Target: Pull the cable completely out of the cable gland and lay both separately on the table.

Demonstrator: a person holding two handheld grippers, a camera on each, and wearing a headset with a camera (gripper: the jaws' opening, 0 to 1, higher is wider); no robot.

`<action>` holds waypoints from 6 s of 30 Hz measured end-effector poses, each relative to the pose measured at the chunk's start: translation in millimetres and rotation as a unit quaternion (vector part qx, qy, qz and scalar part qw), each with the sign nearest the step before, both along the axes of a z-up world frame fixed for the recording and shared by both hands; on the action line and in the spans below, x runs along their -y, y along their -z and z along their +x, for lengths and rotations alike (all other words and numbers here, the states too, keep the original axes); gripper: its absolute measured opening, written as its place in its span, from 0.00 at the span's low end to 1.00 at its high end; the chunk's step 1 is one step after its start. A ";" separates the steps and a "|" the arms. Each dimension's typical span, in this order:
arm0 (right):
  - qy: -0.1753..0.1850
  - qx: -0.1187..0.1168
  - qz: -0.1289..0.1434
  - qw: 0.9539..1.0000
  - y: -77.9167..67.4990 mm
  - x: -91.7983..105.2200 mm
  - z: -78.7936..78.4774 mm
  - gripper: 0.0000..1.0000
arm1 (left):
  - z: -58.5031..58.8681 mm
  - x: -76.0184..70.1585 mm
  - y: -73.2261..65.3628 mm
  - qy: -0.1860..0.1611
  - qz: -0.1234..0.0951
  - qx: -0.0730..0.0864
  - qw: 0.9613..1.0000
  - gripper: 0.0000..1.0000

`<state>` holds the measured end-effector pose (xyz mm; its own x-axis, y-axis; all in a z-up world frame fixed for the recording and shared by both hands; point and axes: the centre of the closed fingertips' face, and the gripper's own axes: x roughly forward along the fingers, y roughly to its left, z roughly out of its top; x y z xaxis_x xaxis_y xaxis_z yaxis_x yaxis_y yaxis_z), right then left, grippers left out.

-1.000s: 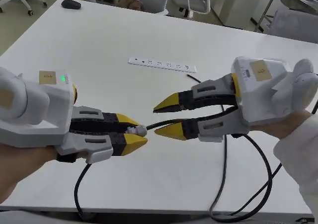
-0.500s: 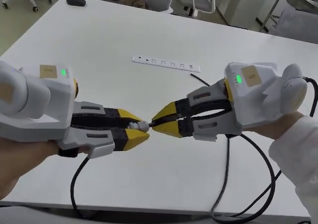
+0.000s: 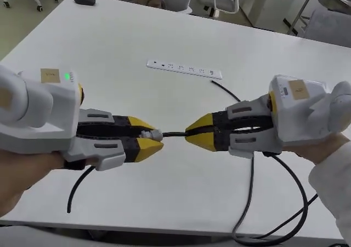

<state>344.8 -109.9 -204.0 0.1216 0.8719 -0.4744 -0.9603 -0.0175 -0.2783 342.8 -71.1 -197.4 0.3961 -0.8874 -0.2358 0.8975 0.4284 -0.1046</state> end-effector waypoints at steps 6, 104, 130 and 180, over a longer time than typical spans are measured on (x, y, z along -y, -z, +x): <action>0.024 -0.002 -0.004 1.000 4.5 15.2 6.5 0.04 | 2.4 -0.8 -3.2 -0.008 -0.011 0.002 1.000 0.17; 0.050 -0.036 0.044 0.997 -11.7 8.1 12.8 0.19 | 5.8 -1.4 -8.8 -0.009 -0.026 0.009 1.000 0.17; -0.025 -0.034 0.039 0.998 -2.8 -33.5 -7.4 0.05 | -0.8 2.8 -8.4 0.007 -0.020 0.015 1.000 0.17; -0.002 -0.025 0.028 0.999 17.9 -40.4 12.5 0.05 | 5.8 -4.6 -14.4 -0.010 -0.039 0.010 0.999 0.17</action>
